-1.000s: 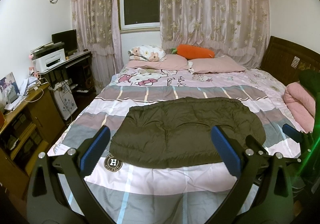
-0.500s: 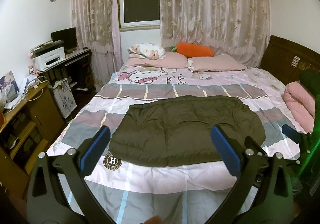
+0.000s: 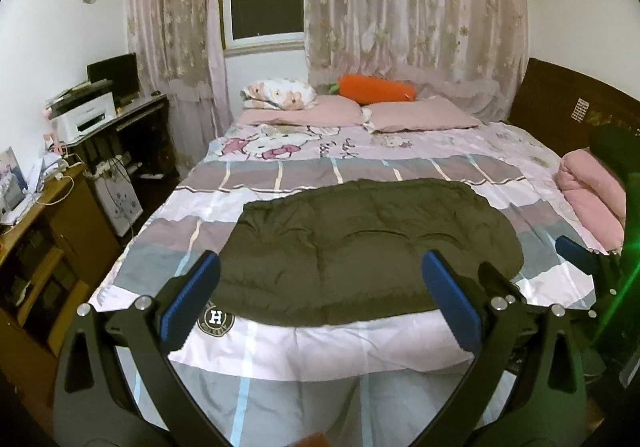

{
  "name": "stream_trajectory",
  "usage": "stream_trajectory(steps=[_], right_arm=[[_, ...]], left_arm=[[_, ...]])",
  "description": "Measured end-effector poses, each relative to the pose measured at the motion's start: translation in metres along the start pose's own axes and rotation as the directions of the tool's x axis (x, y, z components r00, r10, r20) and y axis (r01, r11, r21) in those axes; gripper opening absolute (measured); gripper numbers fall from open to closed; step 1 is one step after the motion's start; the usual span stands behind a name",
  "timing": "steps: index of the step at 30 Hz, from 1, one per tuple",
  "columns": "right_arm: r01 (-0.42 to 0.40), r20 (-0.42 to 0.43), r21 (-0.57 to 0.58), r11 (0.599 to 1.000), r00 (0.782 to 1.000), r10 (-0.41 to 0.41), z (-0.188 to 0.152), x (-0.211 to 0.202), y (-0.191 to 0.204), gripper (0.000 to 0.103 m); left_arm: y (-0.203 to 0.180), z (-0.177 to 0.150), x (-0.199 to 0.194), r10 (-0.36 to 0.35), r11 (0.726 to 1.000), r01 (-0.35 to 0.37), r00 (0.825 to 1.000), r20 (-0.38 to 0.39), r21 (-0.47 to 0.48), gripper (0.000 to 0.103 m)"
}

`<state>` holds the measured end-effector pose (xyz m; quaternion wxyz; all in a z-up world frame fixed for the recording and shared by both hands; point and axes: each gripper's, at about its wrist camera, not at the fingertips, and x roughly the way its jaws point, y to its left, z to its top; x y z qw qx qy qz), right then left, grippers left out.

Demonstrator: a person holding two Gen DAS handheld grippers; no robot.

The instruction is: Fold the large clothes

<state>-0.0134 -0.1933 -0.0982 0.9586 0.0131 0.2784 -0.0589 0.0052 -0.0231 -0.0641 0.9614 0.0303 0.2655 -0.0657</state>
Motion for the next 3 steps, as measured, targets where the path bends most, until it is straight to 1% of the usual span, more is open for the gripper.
stream_trajectory(steps=[3], right_arm=[[-0.002, -0.002, -0.002, 1.0, 1.0, 0.002, -0.0025, 0.0006, 0.0008, 0.102]], left_arm=[[0.0016, -0.0003, 0.0012, -0.006, 1.0, 0.006, 1.0, -0.008, -0.007, 0.101]])
